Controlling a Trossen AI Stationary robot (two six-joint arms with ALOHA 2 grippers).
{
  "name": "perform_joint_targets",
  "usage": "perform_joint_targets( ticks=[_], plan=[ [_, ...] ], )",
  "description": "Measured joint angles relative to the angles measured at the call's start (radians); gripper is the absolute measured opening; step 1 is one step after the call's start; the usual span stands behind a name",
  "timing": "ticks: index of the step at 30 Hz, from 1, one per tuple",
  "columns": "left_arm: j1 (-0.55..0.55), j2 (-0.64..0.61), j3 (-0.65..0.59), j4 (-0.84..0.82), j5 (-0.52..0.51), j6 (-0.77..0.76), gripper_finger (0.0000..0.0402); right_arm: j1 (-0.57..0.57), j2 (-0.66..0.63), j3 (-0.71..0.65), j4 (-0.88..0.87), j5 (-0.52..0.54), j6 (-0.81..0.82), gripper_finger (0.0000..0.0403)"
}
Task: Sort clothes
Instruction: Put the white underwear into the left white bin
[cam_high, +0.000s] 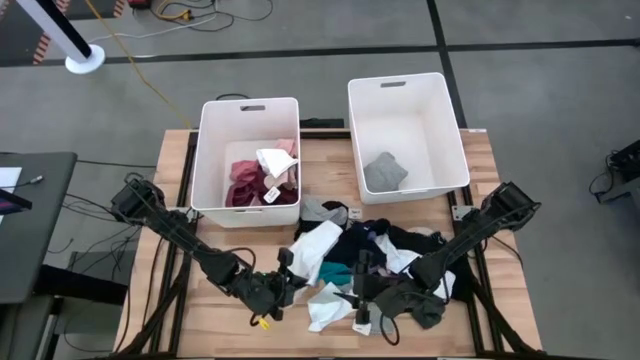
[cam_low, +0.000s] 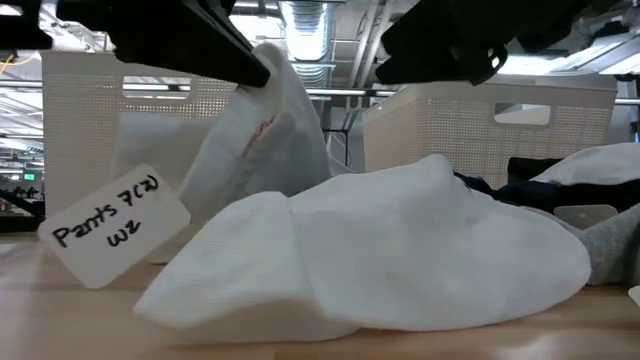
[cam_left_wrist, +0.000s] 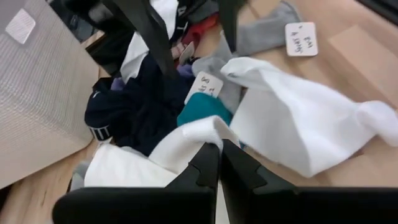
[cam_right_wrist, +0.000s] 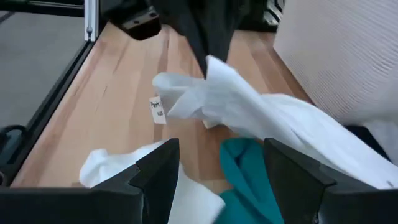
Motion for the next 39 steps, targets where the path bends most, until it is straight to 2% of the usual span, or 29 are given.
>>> perform_joint_targets(
  ticks=[4,10,13,18,25,32,39],
  plan=[
    [-0.015,0.000,0.000,0.012,0.001,-0.005,0.0002,0.000,0.105,0.020,0.128,0.003,-0.105,0.0247],
    [-0.020,0.000,0.000,0.008,0.021,-0.010,0.0002,0.000,0.199,0.092,0.136,0.161,-0.209,0.0222],
    [-0.020,0.000,0.000,0.008,0.036,-0.010,0.0002,-0.006,0.211,0.108,0.136,0.187,-0.250,0.0206],
    [-0.020,-0.001,0.000,0.010,0.037,-0.008,0.0002,-0.023,0.215,0.109,0.123,0.192,-0.254,0.0191],
    [-0.026,-0.001,0.009,0.011,0.076,0.012,0.0002,-0.047,0.215,0.109,0.120,0.185,-0.255,0.0199],
    [-0.049,-0.001,0.075,-0.031,0.078,0.083,0.0002,-0.069,0.215,0.109,0.121,0.092,-0.254,0.0211],
    [-0.049,-0.001,0.163,-0.196,0.048,0.109,0.0002,-0.061,0.215,0.109,0.133,0.089,-0.261,0.0210]
  ],
)
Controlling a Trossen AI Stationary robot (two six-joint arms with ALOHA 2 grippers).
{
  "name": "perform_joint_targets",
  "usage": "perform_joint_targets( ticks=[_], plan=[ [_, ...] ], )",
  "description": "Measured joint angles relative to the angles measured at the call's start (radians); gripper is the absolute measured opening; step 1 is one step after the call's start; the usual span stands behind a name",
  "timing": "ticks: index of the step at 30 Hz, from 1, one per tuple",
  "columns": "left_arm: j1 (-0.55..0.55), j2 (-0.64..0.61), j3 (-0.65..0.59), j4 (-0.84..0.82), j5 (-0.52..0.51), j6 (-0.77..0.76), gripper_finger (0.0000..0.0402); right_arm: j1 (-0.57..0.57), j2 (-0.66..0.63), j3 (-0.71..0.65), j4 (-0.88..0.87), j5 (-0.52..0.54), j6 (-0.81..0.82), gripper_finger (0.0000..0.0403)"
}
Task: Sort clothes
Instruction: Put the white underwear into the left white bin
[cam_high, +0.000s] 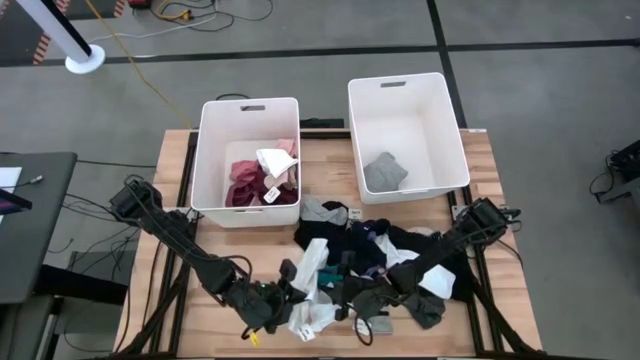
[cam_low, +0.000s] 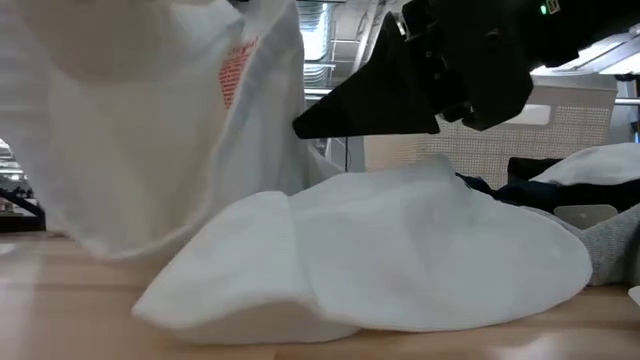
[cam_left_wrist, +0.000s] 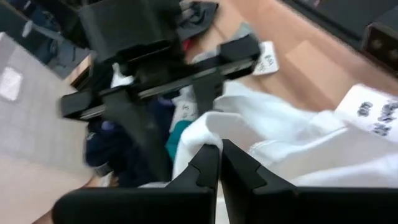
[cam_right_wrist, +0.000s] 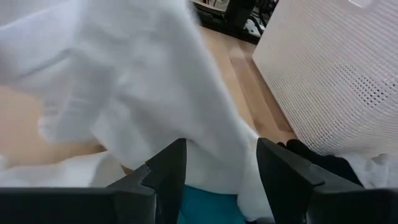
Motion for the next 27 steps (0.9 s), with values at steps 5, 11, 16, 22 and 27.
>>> perform_joint_targets(
  ticks=[5,11,16,22,27],
  plan=[
    [0.000,0.000,0.083,-0.158,-0.059,0.004,0.0002,0.015,0.000,0.000,0.002,0.000,0.000,0.0210],
    [0.000,-0.009,0.185,-0.334,-0.156,0.004,0.0002,0.028,0.000,0.000,0.002,0.001,-0.003,0.0210],
    [0.000,-0.059,0.225,-0.373,-0.206,0.027,0.0002,0.035,-0.001,0.000,0.013,0.003,-0.048,0.0212],
    [0.008,-0.158,0.227,-0.370,-0.246,0.044,0.0002,0.042,-0.001,0.000,0.031,0.022,-0.096,0.0244],
    [0.013,-0.224,0.227,-0.372,-0.233,0.041,0.0002,0.047,-0.001,0.011,0.031,0.083,-0.143,0.0275]
  ],
)
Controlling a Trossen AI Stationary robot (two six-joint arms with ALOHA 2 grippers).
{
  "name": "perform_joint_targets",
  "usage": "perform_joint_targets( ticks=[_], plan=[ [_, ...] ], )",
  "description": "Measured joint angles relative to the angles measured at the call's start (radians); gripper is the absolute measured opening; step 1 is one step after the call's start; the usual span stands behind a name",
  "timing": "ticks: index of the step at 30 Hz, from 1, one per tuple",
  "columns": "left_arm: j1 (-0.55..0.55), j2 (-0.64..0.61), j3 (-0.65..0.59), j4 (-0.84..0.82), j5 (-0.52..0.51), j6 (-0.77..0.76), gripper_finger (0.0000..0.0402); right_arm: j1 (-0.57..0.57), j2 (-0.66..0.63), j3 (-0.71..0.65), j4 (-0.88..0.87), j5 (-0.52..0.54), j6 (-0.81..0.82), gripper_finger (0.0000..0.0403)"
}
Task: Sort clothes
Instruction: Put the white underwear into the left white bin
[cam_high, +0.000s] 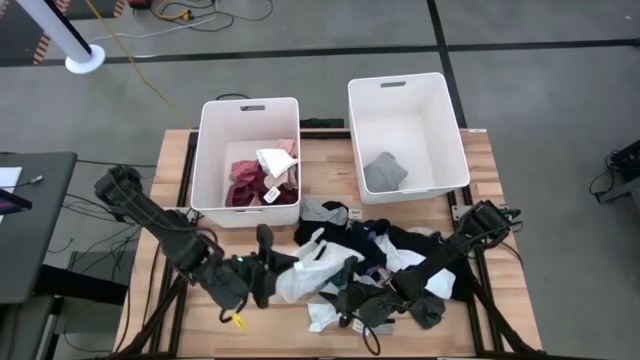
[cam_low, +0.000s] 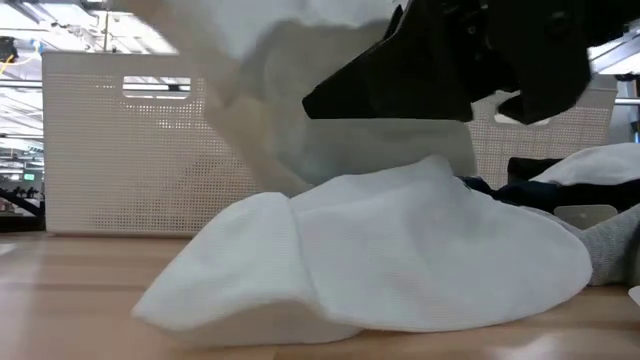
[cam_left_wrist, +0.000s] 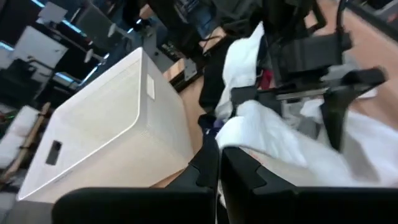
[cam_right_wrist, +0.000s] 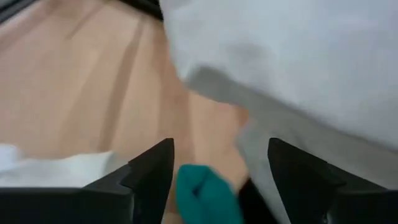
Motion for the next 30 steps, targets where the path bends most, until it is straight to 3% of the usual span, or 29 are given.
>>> perform_joint_targets(
  ticks=[9,18,22,30],
  plan=[
    [0.002,-0.049,0.000,-0.113,0.051,-0.100,0.0002,0.055,-0.053,0.049,0.004,0.245,-0.181,0.0285],
    [0.002,-0.048,0.000,-0.154,0.026,-0.130,0.0002,0.104,-0.127,0.049,0.002,0.252,-0.216,0.0285],
    [0.002,-0.048,0.000,-0.115,0.072,-0.100,0.0002,0.108,-0.132,0.049,0.020,0.249,-0.225,0.0285],
    [0.002,-0.045,0.000,-0.084,0.095,-0.078,0.0002,0.076,-0.132,0.049,0.201,0.181,-0.355,0.0285]
  ],
)
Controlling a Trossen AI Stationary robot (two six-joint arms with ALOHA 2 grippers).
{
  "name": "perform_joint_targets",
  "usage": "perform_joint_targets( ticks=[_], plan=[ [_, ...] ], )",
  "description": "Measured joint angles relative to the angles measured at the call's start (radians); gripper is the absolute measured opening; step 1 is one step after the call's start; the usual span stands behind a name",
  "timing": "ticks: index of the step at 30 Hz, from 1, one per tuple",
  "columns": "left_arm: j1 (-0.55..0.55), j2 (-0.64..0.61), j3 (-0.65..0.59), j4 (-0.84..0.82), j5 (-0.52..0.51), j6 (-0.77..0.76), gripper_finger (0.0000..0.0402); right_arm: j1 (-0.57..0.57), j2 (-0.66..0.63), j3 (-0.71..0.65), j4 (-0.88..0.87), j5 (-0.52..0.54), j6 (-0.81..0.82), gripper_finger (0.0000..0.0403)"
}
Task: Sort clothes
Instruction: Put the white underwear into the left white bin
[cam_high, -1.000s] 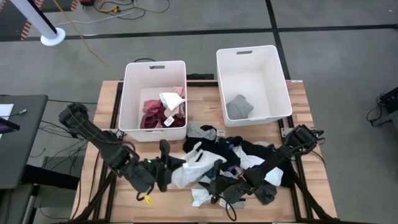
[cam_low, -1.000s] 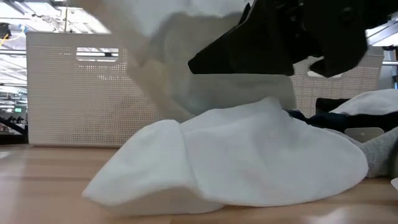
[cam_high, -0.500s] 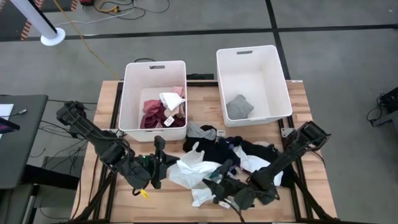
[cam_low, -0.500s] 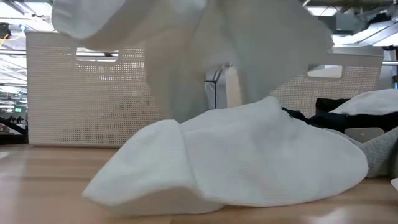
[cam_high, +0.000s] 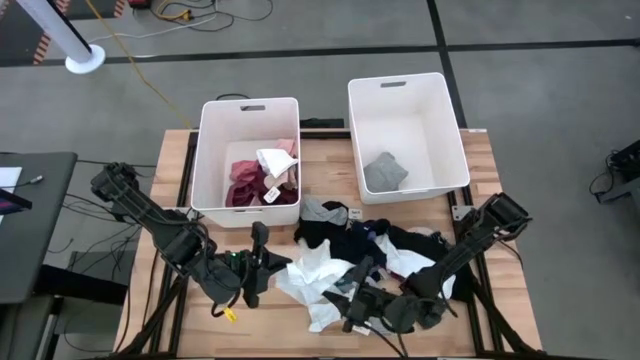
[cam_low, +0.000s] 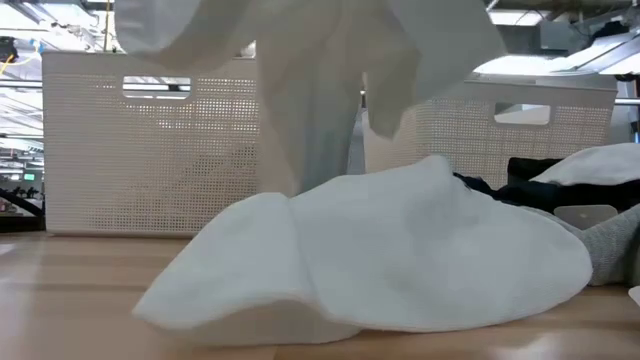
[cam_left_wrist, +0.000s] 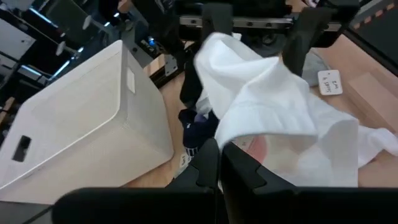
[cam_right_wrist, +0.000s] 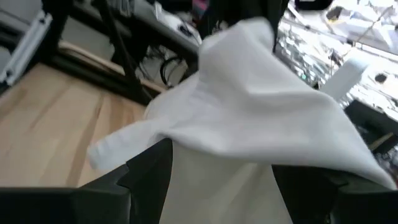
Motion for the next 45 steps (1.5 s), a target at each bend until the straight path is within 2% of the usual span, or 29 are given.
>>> perform_joint_targets(
  ticks=[8,12,17,22,30,32,34,38,45],
  plan=[
    [0.000,0.000,0.000,-0.004,0.093,-0.034,0.0002,-0.018,0.000,0.000,0.153,-0.056,-0.133,0.0285],
    [0.000,0.007,0.000,-0.003,0.105,-0.035,0.0002,-0.022,0.001,0.000,0.187,-0.105,-0.155,0.0284],
    [0.006,0.007,-0.008,0.022,0.147,-0.045,0.0002,-0.040,0.001,0.000,0.246,-0.162,-0.189,0.0262],
    [0.006,0.007,-0.008,0.037,0.148,-0.045,0.0002,-0.071,0.001,0.007,0.272,-0.234,-0.212,0.0196],
    [0.006,0.007,-0.008,0.030,0.148,-0.048,0.0002,-0.100,0.002,0.056,0.226,-0.242,-0.309,0.0027],
    [0.003,0.007,-0.008,0.017,0.141,-0.060,0.0002,-0.096,0.002,0.062,0.228,-0.242,-0.339,0.0011],
    [-0.007,0.007,-0.008,-0.009,0.100,-0.062,0.0006,-0.094,0.002,0.068,0.224,-0.242,-0.355,0.0013],
    [-0.031,0.007,-0.008,-0.063,0.009,-0.068,0.0039,-0.089,0.002,0.077,0.226,-0.240,-0.383,0.0006],
    [-0.054,0.005,-0.008,-0.182,-0.017,-0.170,0.0140,-0.096,0.002,0.125,0.185,-0.237,-0.444,0.0002]
  ],
)
